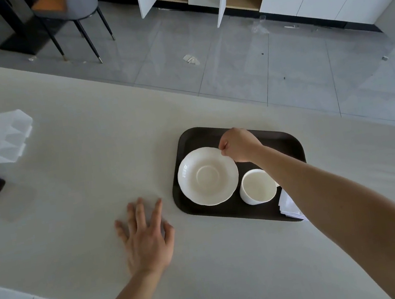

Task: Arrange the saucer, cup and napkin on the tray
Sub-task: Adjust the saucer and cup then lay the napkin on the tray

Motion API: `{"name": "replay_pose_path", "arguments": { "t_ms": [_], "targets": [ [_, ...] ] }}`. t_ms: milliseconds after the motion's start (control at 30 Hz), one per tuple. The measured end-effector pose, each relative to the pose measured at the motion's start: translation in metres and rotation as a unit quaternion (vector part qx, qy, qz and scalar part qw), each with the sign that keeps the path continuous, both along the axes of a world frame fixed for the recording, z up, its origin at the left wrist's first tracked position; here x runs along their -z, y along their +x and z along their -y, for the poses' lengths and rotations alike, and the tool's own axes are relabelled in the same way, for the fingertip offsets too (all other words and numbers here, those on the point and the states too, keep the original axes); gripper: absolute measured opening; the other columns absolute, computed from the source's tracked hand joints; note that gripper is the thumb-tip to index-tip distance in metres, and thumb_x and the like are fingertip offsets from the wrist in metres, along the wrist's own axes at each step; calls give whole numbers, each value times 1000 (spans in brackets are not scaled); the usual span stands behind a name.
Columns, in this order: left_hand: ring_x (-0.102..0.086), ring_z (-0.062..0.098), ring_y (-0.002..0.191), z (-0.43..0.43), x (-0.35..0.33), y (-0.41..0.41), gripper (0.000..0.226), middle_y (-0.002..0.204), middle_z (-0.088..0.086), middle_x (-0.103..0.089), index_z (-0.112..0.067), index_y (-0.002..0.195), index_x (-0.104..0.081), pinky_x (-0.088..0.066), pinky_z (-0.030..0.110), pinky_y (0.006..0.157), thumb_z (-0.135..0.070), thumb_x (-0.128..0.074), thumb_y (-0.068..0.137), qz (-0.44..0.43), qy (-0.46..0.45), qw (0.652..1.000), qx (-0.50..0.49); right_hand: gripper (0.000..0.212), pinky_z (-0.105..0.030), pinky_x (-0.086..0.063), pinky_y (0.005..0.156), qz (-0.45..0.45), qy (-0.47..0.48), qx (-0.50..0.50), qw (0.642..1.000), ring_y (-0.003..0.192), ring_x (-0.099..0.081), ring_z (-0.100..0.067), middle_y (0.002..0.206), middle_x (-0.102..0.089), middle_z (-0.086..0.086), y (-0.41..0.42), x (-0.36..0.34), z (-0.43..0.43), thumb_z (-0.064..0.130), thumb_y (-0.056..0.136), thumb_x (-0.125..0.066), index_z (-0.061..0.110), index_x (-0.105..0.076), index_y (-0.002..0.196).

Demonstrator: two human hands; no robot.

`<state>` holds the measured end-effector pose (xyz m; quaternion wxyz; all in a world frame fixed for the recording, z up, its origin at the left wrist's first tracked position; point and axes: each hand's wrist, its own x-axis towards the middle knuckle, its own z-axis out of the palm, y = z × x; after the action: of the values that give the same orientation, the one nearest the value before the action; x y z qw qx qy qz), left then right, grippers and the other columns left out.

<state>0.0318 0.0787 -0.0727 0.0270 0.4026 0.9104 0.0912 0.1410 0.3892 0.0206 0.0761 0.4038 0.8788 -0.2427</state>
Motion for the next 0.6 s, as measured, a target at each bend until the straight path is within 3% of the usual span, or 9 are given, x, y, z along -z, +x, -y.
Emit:
{"name": "replay_pose_path", "arguments": {
  "t_ms": [267,400,600],
  "targets": [
    [-27,37,146,0,0,0,56,153,14,-38,-36,143,-44,-12,63,117,-38,-39,87,1,-4,1000,2,18,-31,-54,72,-33,5,91,995,85,-66,-21,91,-73,3,-3,2,-12,13,85,-59,21,-75,88],
    [-28,37,146,0,-1,0,56,154,14,-38,-36,143,-44,-14,63,117,-37,-40,87,1,-7,1000,0,20,-32,-58,68,-38,-2,125,991,74,-69,-22,80,-75,-1,-2,1,-16,11,83,-57,20,-74,85],
    [-29,38,145,-1,-4,2,56,153,15,-40,-35,143,-45,-15,64,116,-37,-39,87,4,-2,1000,0,21,-38,-61,73,-54,-14,160,986,67,-72,-25,76,-76,-7,1,3,-19,7,84,-54,15,-73,85]
  ]
}}
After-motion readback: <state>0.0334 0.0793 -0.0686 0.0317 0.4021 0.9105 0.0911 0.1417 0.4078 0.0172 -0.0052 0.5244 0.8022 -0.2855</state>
